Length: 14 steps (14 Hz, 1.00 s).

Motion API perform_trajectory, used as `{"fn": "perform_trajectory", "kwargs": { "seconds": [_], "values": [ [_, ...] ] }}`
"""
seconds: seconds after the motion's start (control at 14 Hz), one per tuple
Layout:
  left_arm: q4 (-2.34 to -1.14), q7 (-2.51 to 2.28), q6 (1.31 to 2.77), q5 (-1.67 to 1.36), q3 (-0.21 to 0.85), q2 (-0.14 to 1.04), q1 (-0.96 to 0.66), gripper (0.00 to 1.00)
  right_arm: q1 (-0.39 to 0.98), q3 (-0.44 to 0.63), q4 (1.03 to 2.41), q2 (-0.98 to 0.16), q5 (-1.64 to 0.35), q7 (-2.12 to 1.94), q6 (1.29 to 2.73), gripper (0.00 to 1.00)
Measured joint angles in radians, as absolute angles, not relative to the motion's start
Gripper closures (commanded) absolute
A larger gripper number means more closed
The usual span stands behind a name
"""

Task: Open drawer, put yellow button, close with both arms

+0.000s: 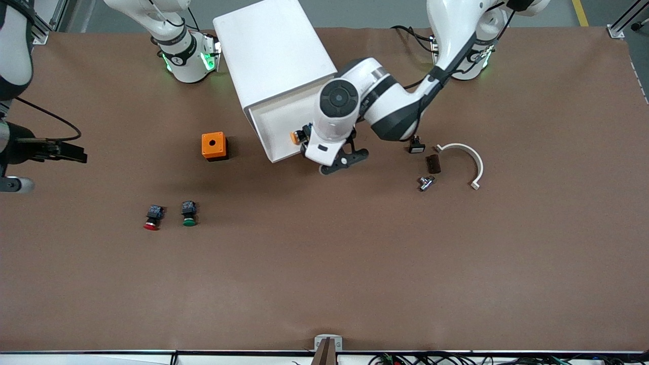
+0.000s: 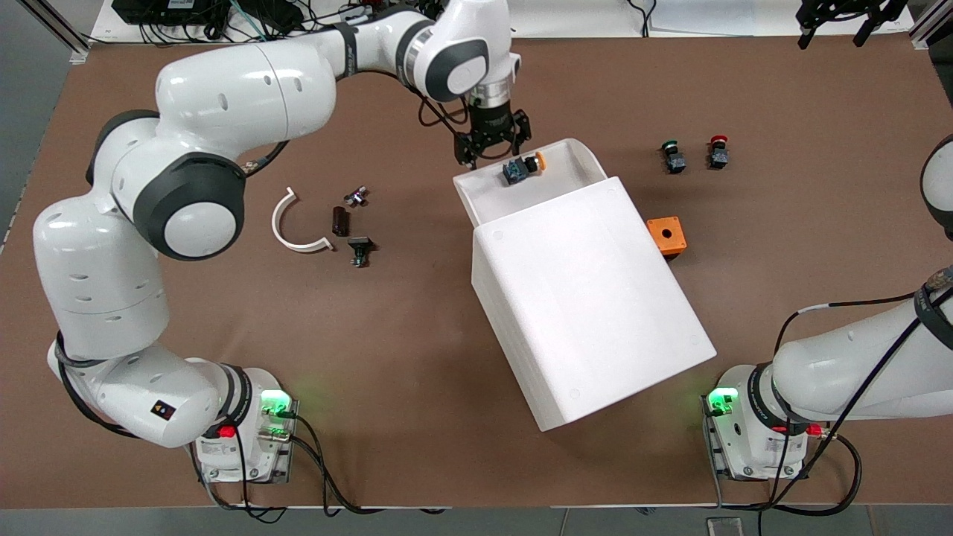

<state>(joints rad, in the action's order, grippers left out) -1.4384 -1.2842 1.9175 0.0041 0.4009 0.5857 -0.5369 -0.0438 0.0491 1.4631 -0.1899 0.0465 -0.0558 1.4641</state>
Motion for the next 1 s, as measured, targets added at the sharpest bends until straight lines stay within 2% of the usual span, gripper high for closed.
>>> {"fn": "perform_trajectory", "kwargs": {
  "seconds": [0.5,0.79,1.0],
  "values": [
    [-1.519,-1.525,1.917,0.011,0.566,0.585,-0.572,0.00,-0.069,0.048,1.455,-0.191,0.047,-0.126,1.464,0.00],
    [-1.521,-1.548,1.904,0.017,0.567,0.582,-0.566,0.00,-0.074,0.047,1.425,-0.191,0.049,-0.127,1.460,0.00],
    [-1.518,-1.562,1.883,0.031,0.567,0.572,-0.505,0.00,-0.074,0.043,1.380,-0.189,0.049,-0.127,1.401,0.00]
  ]
}}
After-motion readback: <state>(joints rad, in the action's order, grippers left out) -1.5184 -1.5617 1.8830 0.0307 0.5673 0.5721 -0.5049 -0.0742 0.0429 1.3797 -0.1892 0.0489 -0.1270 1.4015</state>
